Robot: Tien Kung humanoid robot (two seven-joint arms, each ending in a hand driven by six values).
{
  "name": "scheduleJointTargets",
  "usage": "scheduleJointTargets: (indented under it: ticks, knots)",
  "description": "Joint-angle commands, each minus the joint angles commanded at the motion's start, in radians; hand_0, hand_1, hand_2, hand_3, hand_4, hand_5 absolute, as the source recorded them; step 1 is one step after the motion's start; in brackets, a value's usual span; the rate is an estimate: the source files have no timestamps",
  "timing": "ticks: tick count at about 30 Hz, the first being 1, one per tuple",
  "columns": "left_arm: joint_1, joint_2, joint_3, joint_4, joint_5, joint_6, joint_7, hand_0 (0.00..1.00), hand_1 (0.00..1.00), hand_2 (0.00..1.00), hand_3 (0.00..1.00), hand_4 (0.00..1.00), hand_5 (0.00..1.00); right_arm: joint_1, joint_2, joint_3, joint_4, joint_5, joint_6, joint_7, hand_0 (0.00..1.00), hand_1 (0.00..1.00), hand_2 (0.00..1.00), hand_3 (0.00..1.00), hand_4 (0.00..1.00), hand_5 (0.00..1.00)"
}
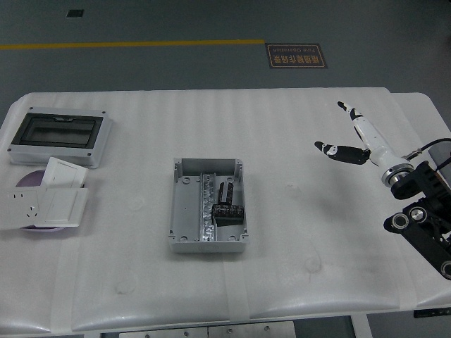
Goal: Pick up the battery,place it into the box
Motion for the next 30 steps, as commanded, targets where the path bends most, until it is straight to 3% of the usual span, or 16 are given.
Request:
scheduleJointTargets:
  ticks: [9,11,30]
  knots:
    - [-0.004,0.010,-0.005,0.000,0.009,-0.001,0.001,0.652,0.653,0.571,0.591,0.620,0.002,-0.039,0.004,0.107,-0.012,0.035,-0.022,0.029,0.998,0.998,0.998,0.998,0.885,0.404]
    - [-0.004,0.009,-0.005,0.000,0.009,0.000,0.001,0.652,0.653,0.571,0.592,0.620,0.002,-0.043,0.005,0.112,-0.016,0.037,-0.020,0.029,0.998,0.998,0.961,0.998,0.882,0.402]
    - [0.016,-0.011,0.007,0.002,-0.023,0.015,0.000,0.652,0.654,0.578,0.599,0.625,0.003,-0.059,0.004,0.130,-0.005,0.105,-0.002,0.048,0.998,0.998,0.967,0.998,0.883,0.405]
